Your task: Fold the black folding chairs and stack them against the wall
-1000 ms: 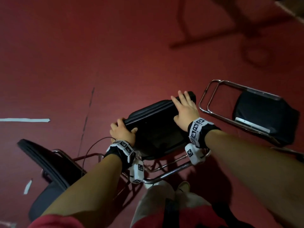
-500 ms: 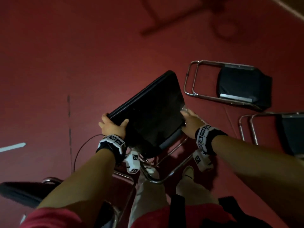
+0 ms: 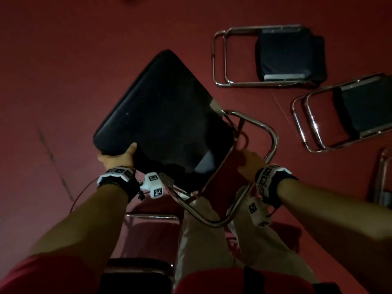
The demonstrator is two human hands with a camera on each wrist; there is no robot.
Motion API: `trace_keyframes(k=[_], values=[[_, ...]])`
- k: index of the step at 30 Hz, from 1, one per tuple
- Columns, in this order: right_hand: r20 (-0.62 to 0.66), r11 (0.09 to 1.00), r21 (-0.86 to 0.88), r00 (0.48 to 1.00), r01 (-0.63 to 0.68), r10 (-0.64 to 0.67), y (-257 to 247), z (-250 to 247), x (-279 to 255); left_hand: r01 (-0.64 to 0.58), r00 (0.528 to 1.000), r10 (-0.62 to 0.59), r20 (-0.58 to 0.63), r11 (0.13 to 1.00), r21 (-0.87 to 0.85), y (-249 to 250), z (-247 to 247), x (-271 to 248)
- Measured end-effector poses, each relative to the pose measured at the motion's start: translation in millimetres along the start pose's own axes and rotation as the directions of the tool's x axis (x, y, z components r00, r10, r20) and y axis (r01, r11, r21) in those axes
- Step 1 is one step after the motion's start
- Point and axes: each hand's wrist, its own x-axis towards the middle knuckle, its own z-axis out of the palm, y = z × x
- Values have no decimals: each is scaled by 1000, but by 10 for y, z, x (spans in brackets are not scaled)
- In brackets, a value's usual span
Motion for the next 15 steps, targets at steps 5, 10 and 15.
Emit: trace_keyframes(k=[5,10,15], values=[[69,999,26,997,-36,34,15,393,150,181,974,-176,141,983,-20,-655,248,218],[183,999,-21,982,-49,52,73,746,360,302,925,-306,223,952,52,-1277,578,312],[169,989,-134,983,-55,78,169,853,484,268,941,-286,183,956,115,-1511,832,469]])
